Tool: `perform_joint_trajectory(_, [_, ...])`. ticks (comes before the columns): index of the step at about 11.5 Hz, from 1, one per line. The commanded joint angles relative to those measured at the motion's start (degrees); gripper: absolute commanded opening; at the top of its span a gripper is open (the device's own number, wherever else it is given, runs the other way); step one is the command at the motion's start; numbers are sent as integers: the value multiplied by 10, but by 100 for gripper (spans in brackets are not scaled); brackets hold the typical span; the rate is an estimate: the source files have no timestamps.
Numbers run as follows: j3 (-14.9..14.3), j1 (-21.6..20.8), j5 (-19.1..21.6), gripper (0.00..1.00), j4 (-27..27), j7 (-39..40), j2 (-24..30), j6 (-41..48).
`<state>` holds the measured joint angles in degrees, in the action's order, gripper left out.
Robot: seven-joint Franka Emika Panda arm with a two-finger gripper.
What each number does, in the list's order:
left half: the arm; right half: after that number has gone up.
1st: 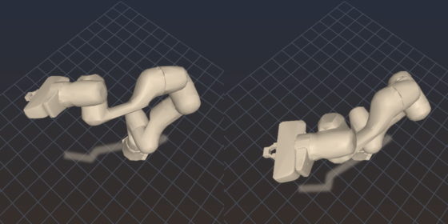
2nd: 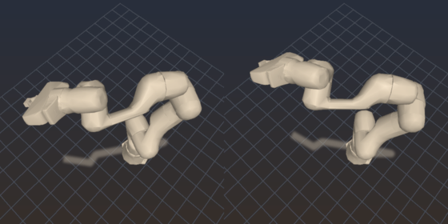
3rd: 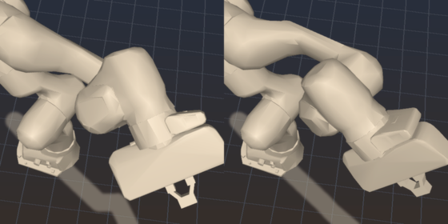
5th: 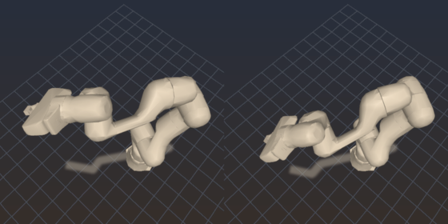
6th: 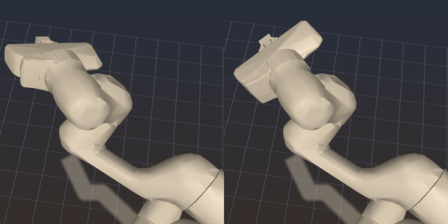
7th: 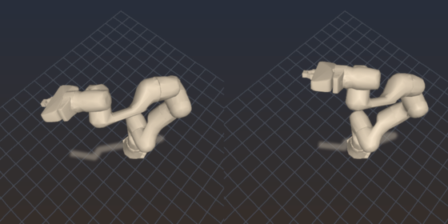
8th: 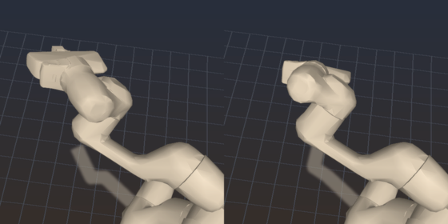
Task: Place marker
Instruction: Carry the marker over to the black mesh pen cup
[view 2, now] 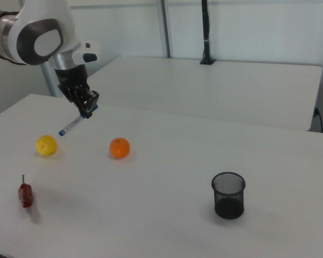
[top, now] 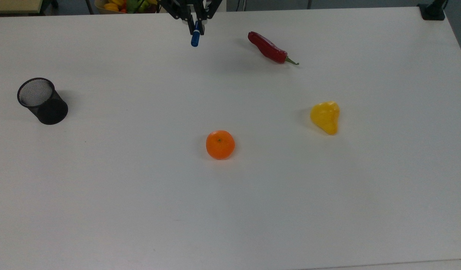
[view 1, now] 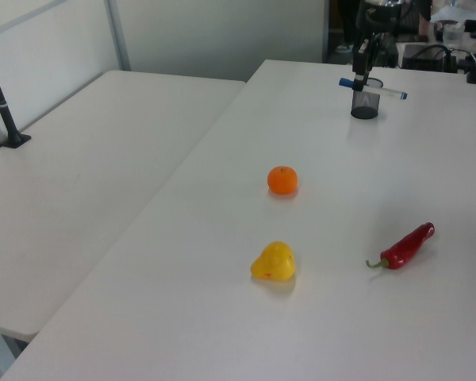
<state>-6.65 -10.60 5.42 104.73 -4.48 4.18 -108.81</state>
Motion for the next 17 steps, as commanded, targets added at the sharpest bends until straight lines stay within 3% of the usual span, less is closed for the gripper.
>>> perform_joint_trajectory(1, [-3,51,3,0,-5,23,7,-39])
perform_joint_trajectory(4, [-4,93,-33,0,-5,23,-1,-109])
perform_joint_trajectory(12, [-143,105,-55,0,1,51,-84,-357])
perform_joint_trajectory(14, [-167,109,-55,0,1,52,-110,-418])
perform_joint_trajectory(17, [-173,140,-55,0,1,52,-164,-511])
